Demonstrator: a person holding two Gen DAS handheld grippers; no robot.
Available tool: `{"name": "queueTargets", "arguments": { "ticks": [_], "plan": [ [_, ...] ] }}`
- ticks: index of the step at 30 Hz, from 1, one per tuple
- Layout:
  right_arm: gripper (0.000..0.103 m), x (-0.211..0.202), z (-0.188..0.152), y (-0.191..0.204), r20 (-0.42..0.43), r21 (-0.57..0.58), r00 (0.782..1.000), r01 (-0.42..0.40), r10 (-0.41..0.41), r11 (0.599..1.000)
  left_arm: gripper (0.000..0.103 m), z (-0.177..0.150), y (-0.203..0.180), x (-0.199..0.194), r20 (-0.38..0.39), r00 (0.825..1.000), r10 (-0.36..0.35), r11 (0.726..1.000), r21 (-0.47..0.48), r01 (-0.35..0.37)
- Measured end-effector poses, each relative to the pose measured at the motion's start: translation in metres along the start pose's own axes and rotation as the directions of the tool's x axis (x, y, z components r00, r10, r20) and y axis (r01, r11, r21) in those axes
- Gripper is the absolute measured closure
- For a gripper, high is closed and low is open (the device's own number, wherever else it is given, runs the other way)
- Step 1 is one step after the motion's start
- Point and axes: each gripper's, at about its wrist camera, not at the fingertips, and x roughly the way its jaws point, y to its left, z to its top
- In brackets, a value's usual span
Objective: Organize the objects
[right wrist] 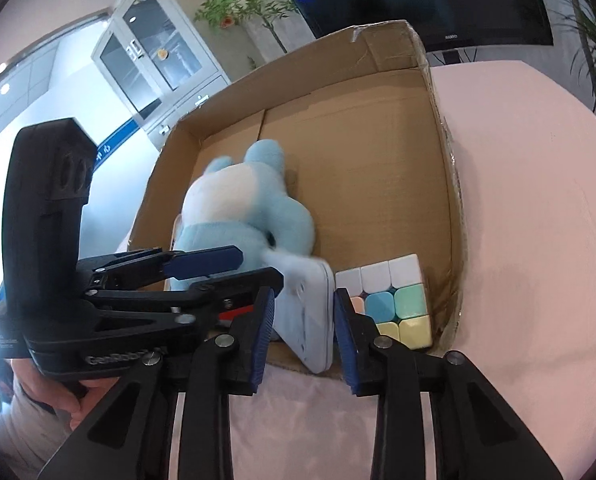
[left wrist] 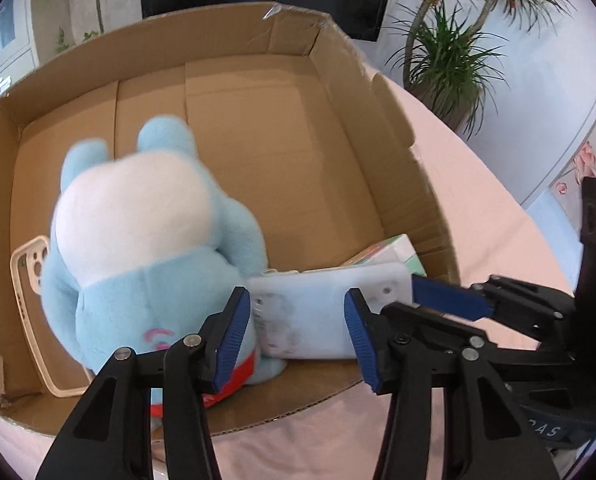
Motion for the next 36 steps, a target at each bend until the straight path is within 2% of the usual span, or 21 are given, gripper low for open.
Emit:
{"name": "queueTargets", "arguments": {
  "ticks": [1, 4, 6, 8, 10, 12, 18, 22, 25, 26, 28, 29, 30, 31, 34, 36],
  "plan": [
    [0.074, 0.0, 0.0, 0.002, 0.01, -0.011, 1.0, 0.024, -0.024, 1.0, 0.057, -0.001, 0.001, -0.002, 0.001, 1.0, -0.009, 1.0, -0.008, 0.009],
    [0.073, -0.005, 0.0, -0.001, 0.036, 0.009, 0.999, 0.022, -0.022, 1.0, 0.048, -0.005, 0.005, -0.017, 0.013, 1.0, -0.023, 1.0, -0.016, 0.024],
    [0.072, -0.01, 0.001, -0.001, 0.058, 0.015, 0.998, 0.022, -0.023, 1.0, 0.033, -0.01, 0.007, -0.036, 0.041, 0.999, -0.025, 1.0, -0.003, 0.025],
    [0.066, -0.016, 0.001, 0.001, 0.075, 0.012, 0.997, 0.016, -0.017, 1.0, 0.025, -0.019, 0.013, -0.057, 0.074, 0.997, -0.025, 1.0, 0.007, 0.024],
    [0.054, -0.02, 0.001, 0.005, 0.09, 0.003, 0.996, 0.015, -0.015, 1.0, 0.024, -0.032, 0.021, -0.079, 0.099, 0.995, -0.016, 1.0, 0.014, 0.015],
    [0.046, -0.022, 0.002, 0.011, 0.102, -0.008, 0.995, 0.024, -0.023, 1.0, 0.023, -0.049, 0.035, -0.101, 0.117, 0.993, 0.004, 1.0, 0.003, -0.004],
    [0.04, -0.031, 0.002, 0.044, 0.099, -0.096, 0.994, 0.066, -0.056, 0.993, 0.022, -0.108, 0.099, -0.151, 0.166, 0.986, 0.022, 0.99, -0.144, 0.002],
    [0.031, -0.036, -0.004, 0.084, 0.085, -0.179, 0.996, 0.034, -0.019, 0.983, 0.021, -0.15, 0.138, -0.169, 0.151, 0.986, 0.071, 0.975, -0.218, -0.037],
    [0.028, -0.024, -0.021, 0.122, -0.012, -0.234, 1.0, -0.018, 0.016, 0.972, 0.021, -0.184, 0.164, -0.172, 0.118, 0.99, 0.082, 0.962, -0.27, -0.047],
    [0.028, -0.018, -0.029, 0.134, -0.036, -0.262, 0.999, -0.005, -0.004, 0.965, 0.021, -0.197, 0.173, -0.171, 0.102, 0.992, 0.077, 0.956, -0.291, -0.044],
    [0.028, -0.005, -0.05, 0.155, -0.069, -0.329, 0.993, 0.067, -0.095, 0.942, 0.021, -0.219, 0.187, -0.167, 0.066, 0.996, 0.066, 0.939, -0.341, -0.039],
    [0.028, 0.004, -0.065, 0.167, -0.092, -0.367, 0.983, 0.116, -0.16, 0.923, 0.021, -0.229, 0.193, -0.165, 0.06, 0.997, 0.051, 0.929, -0.37, -0.025],
    [0.028, 0.01, -0.077, 0.174, -0.117, -0.384, 0.977, 0.119, -0.176, 0.916, 0.021, -0.238, 0.197, -0.164, 0.058, 0.998, 0.027, 0.921, -0.39, -0.002],
    [0.028, 0.016, -0.092, 0.183, -0.161, -0.383, 0.975, 0.081, -0.153, 0.92, 0.021, -0.248, 0.2, -0.16, 0.058, 0.998, -0.017, 0.913, -0.407, 0.039],
    [0.028, 0.025, -0.128, 0.202, -0.256, -0.346, 0.965, -0.03, -0.063, 0.938, 0.021, -0.264, 0.205, -0.151, 0.059, 0.996, -0.067, 0.898, -0.432, 0.087],
    [0.028, 0.03, -0.149, 0.213, -0.289, -0.335, 0.957, -0.074, -0.027, 0.939, 0.022, -0.267, 0.209, -0.142, 0.06, 0.993, -0.101, 0.883, -0.455, 0.117]
  ]
}}
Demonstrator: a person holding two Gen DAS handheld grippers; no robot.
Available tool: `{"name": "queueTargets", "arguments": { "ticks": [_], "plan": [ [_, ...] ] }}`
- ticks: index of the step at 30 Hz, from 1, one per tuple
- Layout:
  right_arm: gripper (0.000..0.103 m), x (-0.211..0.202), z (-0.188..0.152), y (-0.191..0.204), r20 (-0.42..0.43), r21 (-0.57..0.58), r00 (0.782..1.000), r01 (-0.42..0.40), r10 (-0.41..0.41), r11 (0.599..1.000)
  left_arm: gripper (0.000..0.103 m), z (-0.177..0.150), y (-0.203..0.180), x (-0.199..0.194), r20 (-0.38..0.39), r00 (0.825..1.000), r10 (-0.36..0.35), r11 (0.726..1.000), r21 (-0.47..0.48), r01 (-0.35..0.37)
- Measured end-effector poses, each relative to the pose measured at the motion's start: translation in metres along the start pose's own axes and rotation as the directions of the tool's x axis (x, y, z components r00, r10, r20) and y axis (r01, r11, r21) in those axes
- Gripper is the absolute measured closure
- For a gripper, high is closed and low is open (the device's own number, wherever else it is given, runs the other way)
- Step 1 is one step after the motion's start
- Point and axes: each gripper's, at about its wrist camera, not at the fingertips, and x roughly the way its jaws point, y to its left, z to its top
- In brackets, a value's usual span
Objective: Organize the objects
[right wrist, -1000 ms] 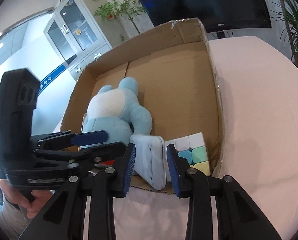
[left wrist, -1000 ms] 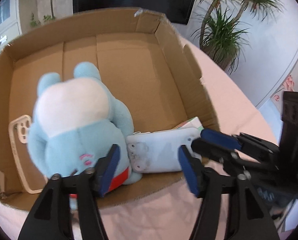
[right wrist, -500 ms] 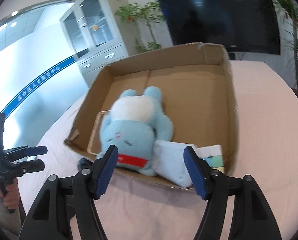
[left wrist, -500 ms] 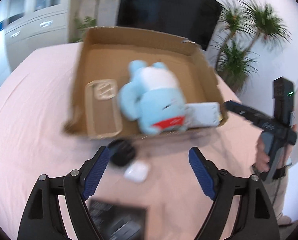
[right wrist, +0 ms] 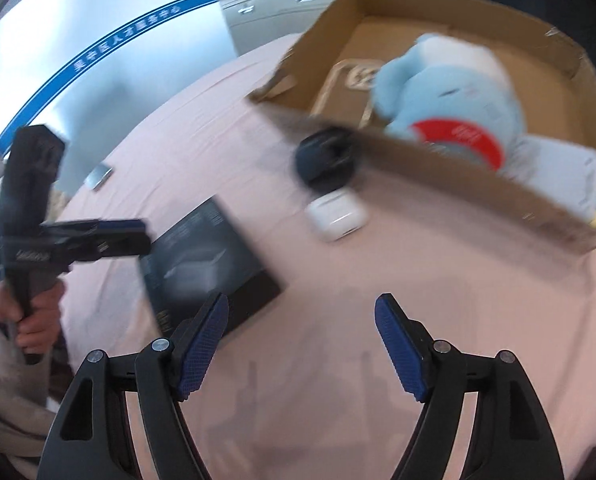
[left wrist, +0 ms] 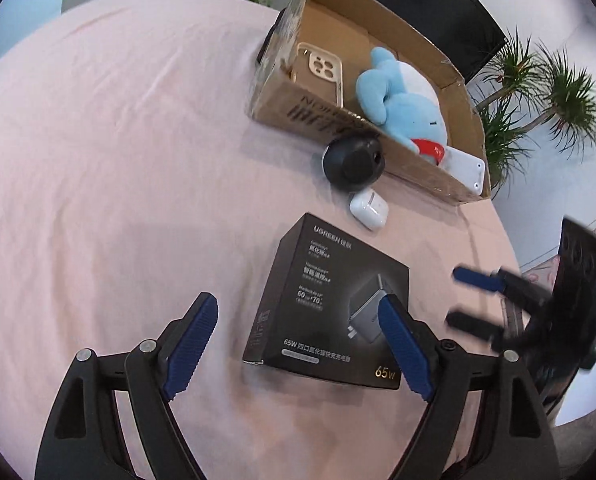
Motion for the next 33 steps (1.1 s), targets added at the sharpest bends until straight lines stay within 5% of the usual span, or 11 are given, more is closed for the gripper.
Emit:
{"name": "queueTargets", "arguments": {
  "ticks": [2, 6, 12, 18, 29, 33],
  "plan": [
    [0.028, 0.01, -0.01, 0.017, -0.008, -0.003, 0.999, -0.036, 0.036, 0.999, 0.024, -0.002, 0.002, 0.005, -0.014, 1.0, -0.022, 1.0, -0.009, 0.022],
    [0.028, 0.019, -0.024, 0.024, 0.023, 0.053, 0.998, -0.066, 0.065, 0.996, 0.047, -0.01, -0.014, 0.016, -0.046, 0.997, -0.056, 0.998, 0.032, 0.057],
    [0.028, -0.005, -0.052, -0.003, 0.05, 0.103, 0.997, -0.066, 0.061, 0.992, 0.05, -0.029, -0.061, 0.044, -0.137, 0.967, -0.217, 0.973, 0.053, 0.226],
    [0.028, -0.022, -0.067, -0.036, 0.082, 0.205, 0.996, -0.041, 0.025, 0.978, 0.046, -0.02, -0.062, 0.058, -0.136, 0.974, -0.179, 0.984, -0.01, 0.179],
    [0.028, 0.004, -0.066, -0.007, 0.037, -0.045, 0.999, 0.035, -0.033, 0.998, 0.043, -0.005, -0.061, 0.073, -0.161, 0.975, -0.154, 0.986, -0.094, 0.14],
    [0.04, 0.01, -0.068, -0.001, 0.044, -0.09, 0.997, 0.075, -0.071, 0.993, 0.045, -0.005, -0.073, 0.074, -0.151, 0.981, -0.118, 0.993, -0.042, 0.113]
  ]
}}
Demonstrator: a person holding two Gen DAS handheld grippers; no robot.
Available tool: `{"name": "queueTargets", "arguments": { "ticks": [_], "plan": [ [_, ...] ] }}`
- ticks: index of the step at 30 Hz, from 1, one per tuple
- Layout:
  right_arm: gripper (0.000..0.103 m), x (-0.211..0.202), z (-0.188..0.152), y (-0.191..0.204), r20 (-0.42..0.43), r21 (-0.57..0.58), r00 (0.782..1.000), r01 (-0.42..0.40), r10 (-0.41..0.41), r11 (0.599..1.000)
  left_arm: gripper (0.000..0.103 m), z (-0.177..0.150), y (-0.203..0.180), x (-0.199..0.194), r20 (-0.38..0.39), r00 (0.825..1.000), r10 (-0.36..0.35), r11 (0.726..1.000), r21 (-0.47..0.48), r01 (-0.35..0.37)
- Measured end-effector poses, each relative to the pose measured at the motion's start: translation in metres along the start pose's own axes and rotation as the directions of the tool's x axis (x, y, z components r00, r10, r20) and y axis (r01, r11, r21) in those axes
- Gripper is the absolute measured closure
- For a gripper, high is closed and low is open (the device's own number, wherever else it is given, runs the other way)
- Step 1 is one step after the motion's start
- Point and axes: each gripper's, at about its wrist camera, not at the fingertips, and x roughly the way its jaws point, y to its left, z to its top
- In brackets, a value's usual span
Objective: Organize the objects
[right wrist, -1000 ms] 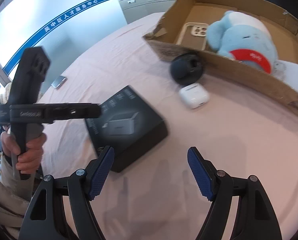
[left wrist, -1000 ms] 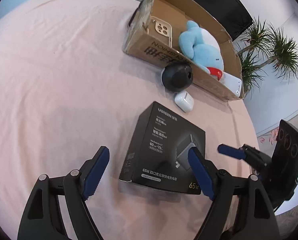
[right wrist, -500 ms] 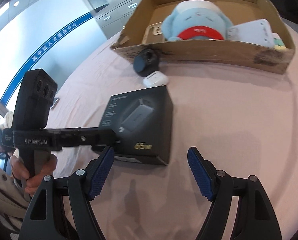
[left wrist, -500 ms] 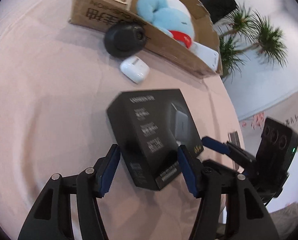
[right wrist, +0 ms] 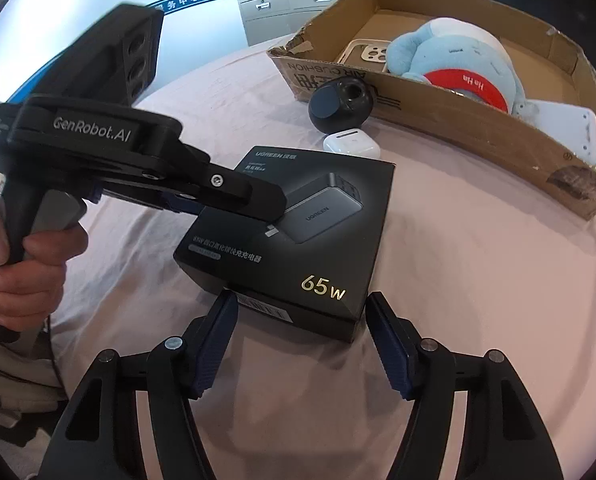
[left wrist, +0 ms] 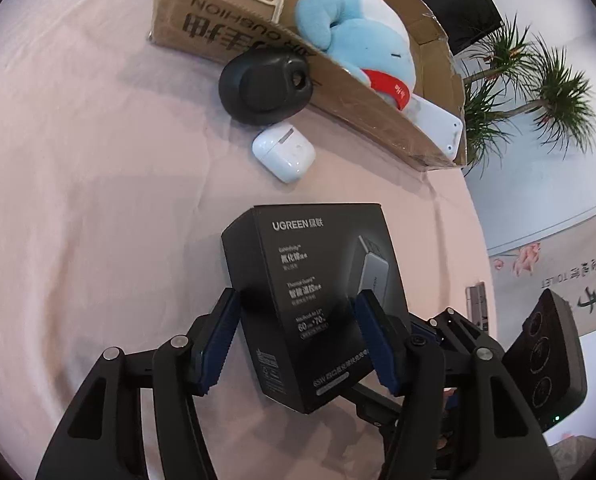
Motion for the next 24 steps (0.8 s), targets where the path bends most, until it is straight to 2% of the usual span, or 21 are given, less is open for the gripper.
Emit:
{"name": "queueTargets", "arguments": {
  "ticks": [4, 9, 24],
  "plan": [
    [0.05, 0.0, -0.003, 0.004, 0.013, -0.021, 0.999, 0.04, -0.04, 0.999, 0.045, 0.0, -0.004, -0.001, 0.008, 1.0, 0.022, 0.999, 0.027, -0.022],
    [0.054, -0.001, -0.003, 0.004, 0.028, -0.022, 0.998, 0.052, -0.051, 0.998, 0.045, -0.003, -0.012, -0.004, 0.015, 0.998, 0.056, 0.996, 0.073, -0.057],
    [0.055, -0.033, -0.001, 0.005, 0.132, -0.014, 0.981, 0.148, -0.145, 0.989, 0.045, 0.0, -0.062, -0.02, 0.073, 0.995, 0.064, 0.977, 0.2, -0.077]
  ]
}}
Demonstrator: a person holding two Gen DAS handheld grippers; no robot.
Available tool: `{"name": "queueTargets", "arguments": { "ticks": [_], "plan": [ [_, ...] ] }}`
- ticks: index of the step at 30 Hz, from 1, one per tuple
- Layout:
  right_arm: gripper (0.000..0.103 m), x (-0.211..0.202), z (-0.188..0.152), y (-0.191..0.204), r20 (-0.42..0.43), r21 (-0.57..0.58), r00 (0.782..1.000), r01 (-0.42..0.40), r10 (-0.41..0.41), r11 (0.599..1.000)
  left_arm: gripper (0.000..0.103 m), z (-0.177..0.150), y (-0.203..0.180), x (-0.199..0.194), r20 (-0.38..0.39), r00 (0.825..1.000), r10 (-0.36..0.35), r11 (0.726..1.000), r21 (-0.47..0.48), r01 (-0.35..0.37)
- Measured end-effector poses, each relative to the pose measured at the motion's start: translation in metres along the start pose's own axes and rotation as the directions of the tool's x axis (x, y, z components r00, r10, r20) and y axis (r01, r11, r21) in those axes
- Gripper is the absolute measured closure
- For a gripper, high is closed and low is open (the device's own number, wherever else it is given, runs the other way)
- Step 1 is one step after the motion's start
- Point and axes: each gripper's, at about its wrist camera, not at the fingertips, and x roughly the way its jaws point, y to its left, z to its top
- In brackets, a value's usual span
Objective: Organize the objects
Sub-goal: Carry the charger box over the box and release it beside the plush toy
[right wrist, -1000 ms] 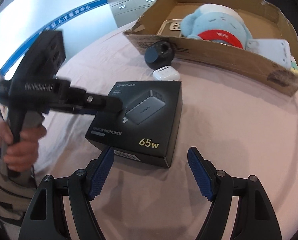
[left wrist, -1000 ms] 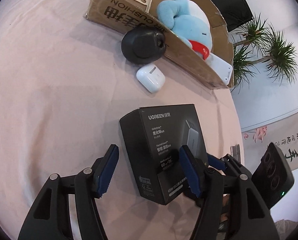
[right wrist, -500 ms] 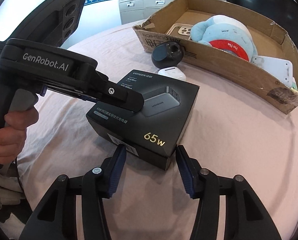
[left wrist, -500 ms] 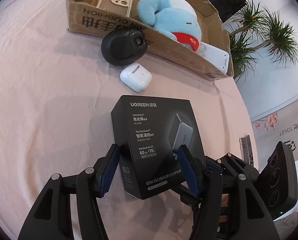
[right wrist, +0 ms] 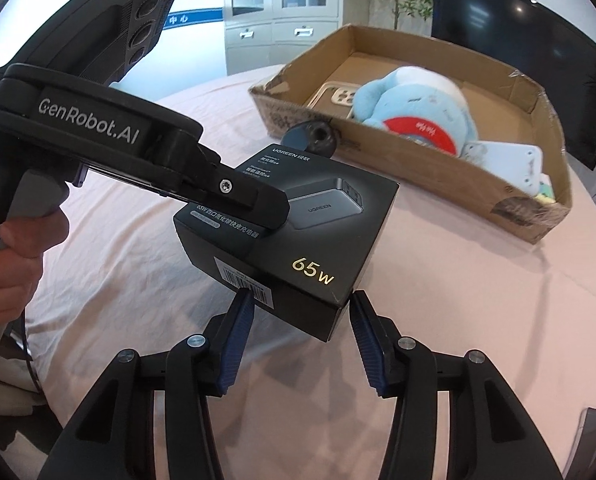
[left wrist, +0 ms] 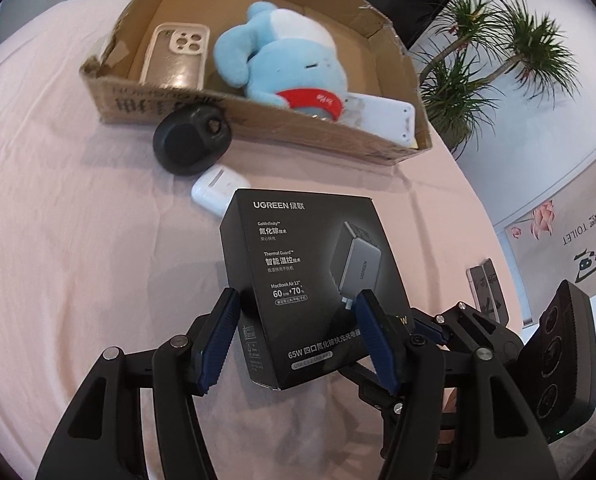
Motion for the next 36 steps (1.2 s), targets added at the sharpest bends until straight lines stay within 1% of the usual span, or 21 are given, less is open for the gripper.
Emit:
{"name": "queueTargets", "arguments": {
  "ticks": [7, 15, 20, 25, 36],
  "plan": [
    [0.055, -0.021, 0.013, -0.018, 0.058, 0.044, 0.998, 0.033, -0.035, 0.998, 0.045, 0.021, -0.032, -0.011, 0.04, 0.999, -0.007, 0.997, 0.081, 0.003],
    [0.055, -0.039, 0.036, -0.039, 0.123, 0.071, 0.987, 0.09, -0.099, 0.993, 0.045, 0.051, -0.059, -0.018, 0.095, 0.995, -0.028, 0.988, 0.151, 0.013],
    [0.055, -0.046, 0.051, -0.056, 0.16, 0.09, 0.979, 0.116, -0.129, 0.989, 0.045, 0.074, -0.079, -0.021, 0.131, 0.991, -0.023, 0.98, 0.197, -0.003],
    [0.055, -0.053, 0.066, -0.072, 0.196, 0.1, 0.967, 0.147, -0.164, 0.984, 0.045, 0.099, -0.093, -0.022, 0.157, 0.987, -0.046, 0.972, 0.237, 0.007],
    [0.055, -0.056, 0.107, -0.12, 0.246, 0.135, 0.946, 0.181, -0.21, 0.974, 0.044, 0.159, -0.119, -0.009, 0.199, 0.978, -0.069, 0.948, 0.317, 0.003]
  ]
}}
